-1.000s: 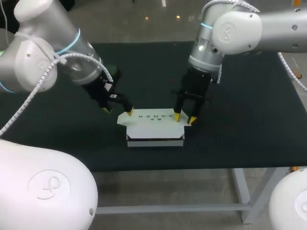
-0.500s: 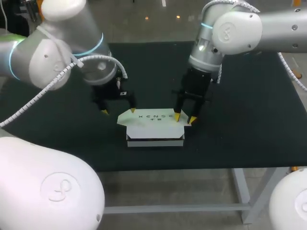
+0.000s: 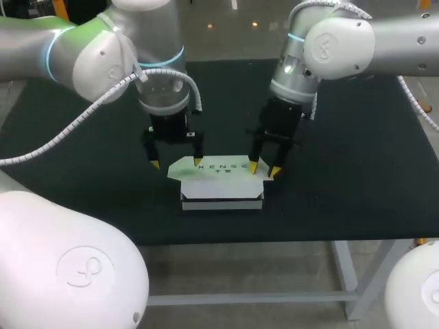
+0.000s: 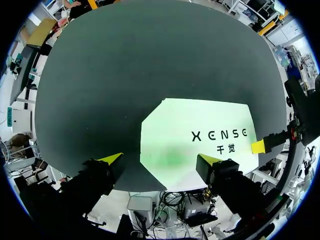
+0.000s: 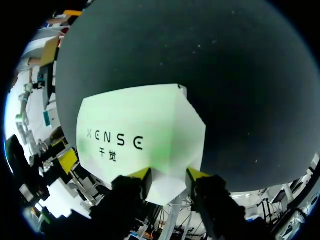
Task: Assemble the packaging by folding the flat box into shape, placing the metal phone stand inside, and closing the box properly
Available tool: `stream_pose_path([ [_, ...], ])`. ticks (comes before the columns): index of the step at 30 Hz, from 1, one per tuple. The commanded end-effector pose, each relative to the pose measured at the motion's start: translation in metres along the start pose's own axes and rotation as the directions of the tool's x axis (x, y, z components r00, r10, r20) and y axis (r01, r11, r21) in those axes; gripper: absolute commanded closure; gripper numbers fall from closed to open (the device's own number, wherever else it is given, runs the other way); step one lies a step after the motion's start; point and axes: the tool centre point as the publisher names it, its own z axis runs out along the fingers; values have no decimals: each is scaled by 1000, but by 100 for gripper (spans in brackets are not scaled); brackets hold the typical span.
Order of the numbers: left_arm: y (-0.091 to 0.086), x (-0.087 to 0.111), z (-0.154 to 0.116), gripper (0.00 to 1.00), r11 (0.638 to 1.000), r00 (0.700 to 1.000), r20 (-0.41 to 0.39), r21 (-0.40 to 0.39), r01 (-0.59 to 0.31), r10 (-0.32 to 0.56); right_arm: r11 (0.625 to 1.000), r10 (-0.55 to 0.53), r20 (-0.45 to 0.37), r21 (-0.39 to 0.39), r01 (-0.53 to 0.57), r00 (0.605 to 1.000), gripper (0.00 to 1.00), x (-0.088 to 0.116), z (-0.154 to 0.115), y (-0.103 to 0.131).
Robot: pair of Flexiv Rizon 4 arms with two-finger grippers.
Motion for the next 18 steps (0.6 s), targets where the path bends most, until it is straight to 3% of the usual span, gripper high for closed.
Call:
stream_pose_path([
  [1, -3, 6, 2, 0, 999, 974, 225, -40, -25, 33, 1000, -2, 1, -6, 2, 1000, 51, 1, 2, -1],
  [13, 4, 9, 12, 0, 996, 988, 142, -81, -49, 60, 1000, -1, -5, -18, 1, 1000, 51, 1, 4, -3],
  [18, 7, 11, 16, 9, 995, 992, 103, -83, -62, 70, 1000, 3, -7, -24, -3, 1000, 51, 1, 6, -3],
])
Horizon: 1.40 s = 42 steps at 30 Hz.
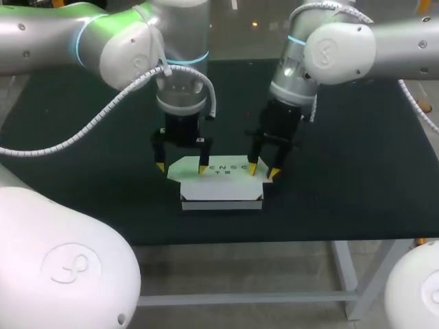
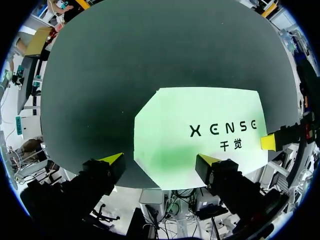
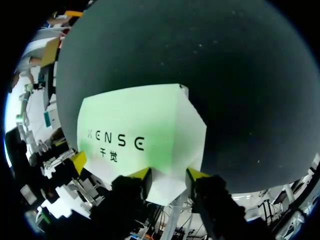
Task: Assemble the packaging by folding the flat box into shape, placing the metal phone stand inside, and closing the box properly
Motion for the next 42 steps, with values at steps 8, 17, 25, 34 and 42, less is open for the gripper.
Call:
stream_pose_path([
  [8, 2, 3, 8, 19, 1000, 997, -72, 2, -11, 11, 1000, 4, -3, -17, -4, 1000, 51, -1, 3, -3],
  [17, 1, 2, 18, 30, 1000, 993, -115, -12, -6, 5, 999, -1, -6, -36, 1, 1000, 51, -1, 6, -3],
  [25, 2, 3, 24, 31, 1000, 992, -124, -17, 1, -4, 999, -3, -13, -49, 2, 1000, 51, -1, 8, -4],
  [34, 5, 4, 29, 33, 1000, 992, -124, -19, 25, -27, 998, 11, -25, -65, -12, 1000, 51, -2, 11, -4],
  [42, 5, 5, 32, 34, 999, 992, -120, -15, 39, -40, 996, 22, -39, -80, -25, 999, 51, -2, 12, -4],
])
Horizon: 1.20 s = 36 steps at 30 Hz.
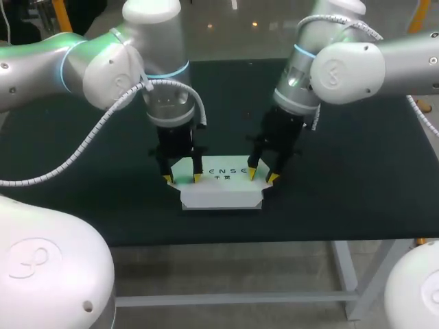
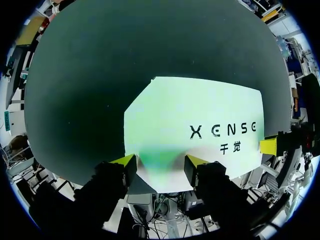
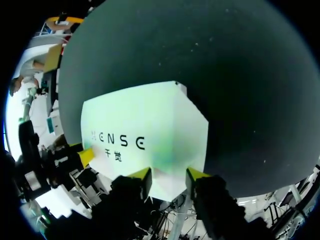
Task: Assemble the packaging by folding the flat box into shape, placing the metal phone stand inside, and closing the box properly
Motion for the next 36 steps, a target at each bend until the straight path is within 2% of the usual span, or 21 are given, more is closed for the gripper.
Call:
stream_pose_path([
  [1, 1, 1, 1, 34, 1000, 1000, 7, 6, 5, -5, 1000, 3, 0, -13, -3, 1000, 51, -2, 1, -3],
  [14, 6, 5, 4, 31, 998, 1000, 7, 59, 21, -21, 997, 22, -22, -76, -23, 1000, 51, -7, 5, -1],
  [24, 6, 2, 8, 30, 995, 999, -49, 91, 30, -25, 994, 21, -58, -108, -28, 998, 52, -10, 6, 1],
  [31, 1, -1, 11, 33, 997, 995, -98, 76, 26, -18, 992, 22, -73, -118, -31, 997, 52, -10, 6, 3],
  [36, -3, -1, 15, 40, 997, 990, -142, 70, 9, 1, 991, 25, -83, -126, -35, 996, 52, -10, 7, 4],
])
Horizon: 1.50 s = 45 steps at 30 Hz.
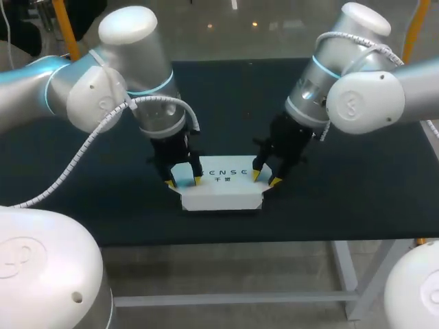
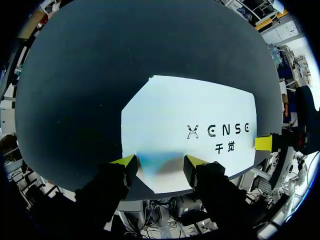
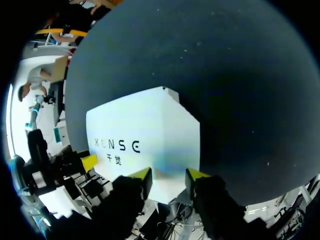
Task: Assemble the packaging by folding the flat box into shape, placing the metal phone stand inside, and closing the box properly
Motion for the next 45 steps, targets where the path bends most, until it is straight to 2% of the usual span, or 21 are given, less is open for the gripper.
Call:
stream_pose_path([
  [1, -3, -4, 5, 41, 1000, 999, -36, -5, -10, 10, 1000, 2, -8, -6, -2, 1000, 52, -1, 1, -1],
  [6, -6, -5, 8, 42, 1000, 998, -60, -13, -19, 18, 1000, 3, -9, -11, -3, 1000, 52, -1, 2, 0],
  [9, -6, -4, 8, 37, 1000, 998, -68, -13, -18, 17, 1000, 5, -9, -21, -5, 1000, 52, 0, 3, 1],
  [17, -5, -5, 9, 40, 1000, 996, -86, -2, -17, 17, 999, 2, -38, -38, -4, 999, 52, 0, 6, 3],
  [24, -5, -4, 9, 39, 999, 997, -77, 23, -24, 26, 999, 5, -60, -48, -8, 998, 51, 0, 10, 5],
  [29, -4, -2, 8, 33, 999, 997, -69, 38, -27, 29, 998, 10, -83, -60, -15, 996, 51, -1, 8, 6],
  [34, -4, -1, 7, 31, 998, 998, -58, 52, -17, 20, 999, 5, -107, -52, -11, 994, 51, 0, 6, 7],
  [45, -5, -2, 9, 41, 998, 999, -52, 55, 4, -1, 999, 7, -124, -41, -12, 992, 51, 2, 7, 10],
])
